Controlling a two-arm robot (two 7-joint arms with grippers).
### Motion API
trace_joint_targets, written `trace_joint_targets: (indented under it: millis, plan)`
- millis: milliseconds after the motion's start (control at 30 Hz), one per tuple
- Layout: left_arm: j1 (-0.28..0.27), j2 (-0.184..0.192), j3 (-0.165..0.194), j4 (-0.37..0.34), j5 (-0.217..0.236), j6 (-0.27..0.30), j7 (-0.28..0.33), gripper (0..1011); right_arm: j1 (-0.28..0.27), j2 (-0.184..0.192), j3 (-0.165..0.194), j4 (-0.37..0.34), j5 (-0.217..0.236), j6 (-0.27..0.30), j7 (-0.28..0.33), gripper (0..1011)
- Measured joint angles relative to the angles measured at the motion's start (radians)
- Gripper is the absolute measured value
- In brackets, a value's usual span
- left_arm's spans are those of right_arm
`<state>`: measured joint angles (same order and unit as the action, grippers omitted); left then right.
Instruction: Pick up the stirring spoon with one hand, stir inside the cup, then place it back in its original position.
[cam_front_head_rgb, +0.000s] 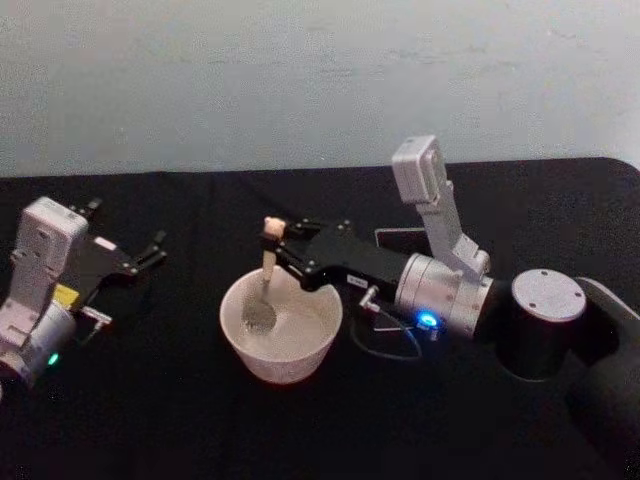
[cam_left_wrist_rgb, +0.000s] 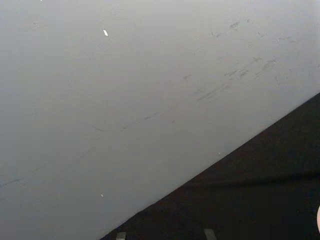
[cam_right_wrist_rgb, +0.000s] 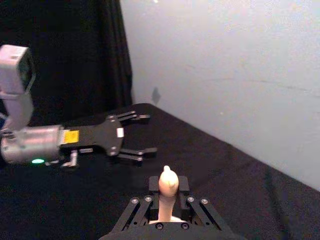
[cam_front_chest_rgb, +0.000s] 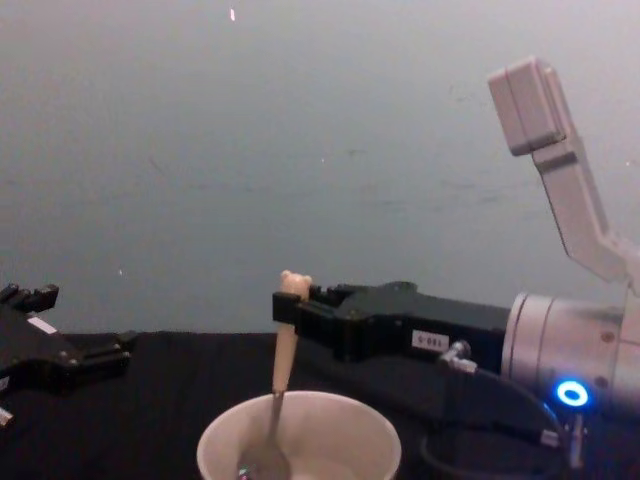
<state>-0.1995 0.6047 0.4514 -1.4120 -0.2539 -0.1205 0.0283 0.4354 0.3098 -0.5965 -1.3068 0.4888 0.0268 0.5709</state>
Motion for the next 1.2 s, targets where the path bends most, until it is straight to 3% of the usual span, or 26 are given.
trace_joint_targets:
  millis: [333,667,933,1200]
  plan:
    - [0.0,0.0,0.0,0.0,0.0,0.0,0.0,1001,0.005,0.011,0.032,0.015,-0.006,-0.002,-0.014,218]
    - [0.0,0.0,0.0,0.0,0.0,0.0,0.0,1001,-0.056,0.078,0.055,-0.087,0.011,0.018,0.001,218]
    - [0.0,0.0,0.0,0.0,0.0,0.0,0.0,1001,-0.098,0.112,0.051,-0.145,0.029,0.035,0.013,218]
    - [0.0,0.0,0.0,0.0,0.0,0.0,0.0,1001,-0.103,0.107,0.025,-0.156,0.033,0.041,0.021,218]
